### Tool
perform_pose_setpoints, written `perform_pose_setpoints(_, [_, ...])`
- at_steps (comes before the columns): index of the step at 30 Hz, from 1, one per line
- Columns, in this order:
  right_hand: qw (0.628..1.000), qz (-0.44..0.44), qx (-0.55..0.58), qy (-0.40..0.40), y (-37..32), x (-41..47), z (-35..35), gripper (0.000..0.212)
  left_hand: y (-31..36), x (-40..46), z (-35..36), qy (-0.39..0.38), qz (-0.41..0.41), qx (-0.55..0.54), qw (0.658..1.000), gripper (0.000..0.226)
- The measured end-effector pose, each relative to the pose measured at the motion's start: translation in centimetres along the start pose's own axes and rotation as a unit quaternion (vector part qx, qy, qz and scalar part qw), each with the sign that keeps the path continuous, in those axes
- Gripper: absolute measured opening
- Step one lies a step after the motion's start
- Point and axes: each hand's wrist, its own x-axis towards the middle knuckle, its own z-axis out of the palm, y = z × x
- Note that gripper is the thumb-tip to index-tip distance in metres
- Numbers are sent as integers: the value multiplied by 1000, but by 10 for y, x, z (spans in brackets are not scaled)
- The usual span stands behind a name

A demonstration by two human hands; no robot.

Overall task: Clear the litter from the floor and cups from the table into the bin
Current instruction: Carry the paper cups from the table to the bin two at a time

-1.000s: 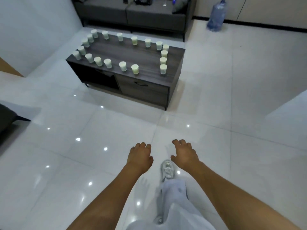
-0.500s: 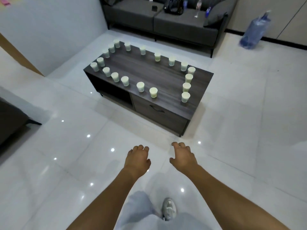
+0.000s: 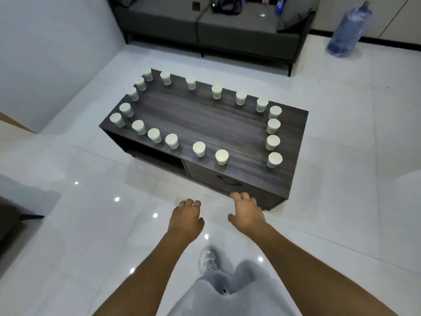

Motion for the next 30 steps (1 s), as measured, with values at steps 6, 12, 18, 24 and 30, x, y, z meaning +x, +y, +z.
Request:
perform_pose_setpoints(6, [999,32,22,-33,-21,67,-18,63,-20,81,-30,-40,19,7,999,44])
perform_pose_setpoints(12, [995,70,22,-67,-10,157,-42,57,-24,180,-55,-45,17,1,999,47])
perform_pose_setpoints(18, [991,95,30,-92,-7,245,-71,64,-31,266,-75,-91,5,13,996,50])
perform_pose_setpoints(24, [987,113,29,-111,0,312,-63,65,-43,341,-63,-106,5,9,994,49])
perform_pose_setpoints(30, [985,107,60,-119,4,370,-19,77,-59,410,-22,-103,18,44,994,60])
